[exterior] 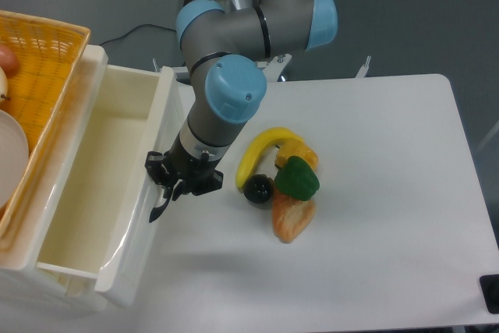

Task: Slide the top white drawer open
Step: 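Pull the upper drawer outward from the cabinet by its handle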

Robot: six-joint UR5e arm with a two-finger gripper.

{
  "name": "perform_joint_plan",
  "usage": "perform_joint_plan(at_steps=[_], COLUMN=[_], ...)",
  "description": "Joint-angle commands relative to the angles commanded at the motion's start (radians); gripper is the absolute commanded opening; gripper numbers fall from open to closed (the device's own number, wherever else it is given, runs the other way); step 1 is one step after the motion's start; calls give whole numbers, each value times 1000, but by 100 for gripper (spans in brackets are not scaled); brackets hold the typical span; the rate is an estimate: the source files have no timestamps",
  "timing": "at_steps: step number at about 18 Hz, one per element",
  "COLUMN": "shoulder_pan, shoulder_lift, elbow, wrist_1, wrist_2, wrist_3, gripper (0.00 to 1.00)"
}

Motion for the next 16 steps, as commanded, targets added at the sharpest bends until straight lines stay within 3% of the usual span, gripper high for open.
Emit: perform_joint_plan(at_steps=[16], shoulder_pan=[41], shoulder_lift=[5], elbow=[6], wrist_1=[-6], wrist_2=[0], wrist_3=[15], gripper=[22])
